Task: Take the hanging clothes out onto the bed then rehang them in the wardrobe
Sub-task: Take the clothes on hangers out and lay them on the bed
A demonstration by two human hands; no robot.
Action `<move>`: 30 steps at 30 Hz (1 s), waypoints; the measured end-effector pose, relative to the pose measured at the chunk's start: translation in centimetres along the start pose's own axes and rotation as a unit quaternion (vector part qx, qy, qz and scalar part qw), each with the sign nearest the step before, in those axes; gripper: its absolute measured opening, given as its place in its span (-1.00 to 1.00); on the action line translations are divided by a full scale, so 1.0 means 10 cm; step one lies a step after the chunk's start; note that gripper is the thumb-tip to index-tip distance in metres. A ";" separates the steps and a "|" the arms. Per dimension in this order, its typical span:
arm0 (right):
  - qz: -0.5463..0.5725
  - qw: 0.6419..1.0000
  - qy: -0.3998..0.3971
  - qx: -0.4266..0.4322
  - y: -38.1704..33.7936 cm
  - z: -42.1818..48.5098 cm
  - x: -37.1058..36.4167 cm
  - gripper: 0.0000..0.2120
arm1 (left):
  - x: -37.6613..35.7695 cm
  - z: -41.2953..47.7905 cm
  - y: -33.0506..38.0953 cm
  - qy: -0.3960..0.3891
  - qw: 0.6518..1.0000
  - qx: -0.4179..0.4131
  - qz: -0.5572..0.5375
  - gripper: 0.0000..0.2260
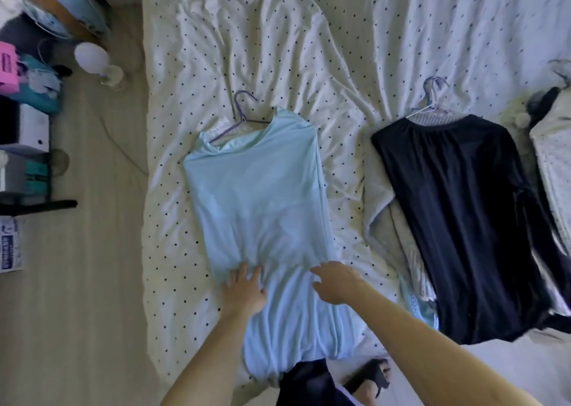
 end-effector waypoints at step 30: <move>0.420 0.508 0.647 -0.384 4.97 -6.60 -4.02 -0.66 | -2.33 -4.95 7.91 0.185 0.646 -0.610 0.420 -0.57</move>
Point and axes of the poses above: each hand's wrist, its own z-axis towards the middle knuckle, its own x-axis out of the back of the hand, y = z × x, the point moved 6 cm from there along z, towards the middle knuckle, and after that the axes turned 7 degrees about -y, right-handed, at the moved point
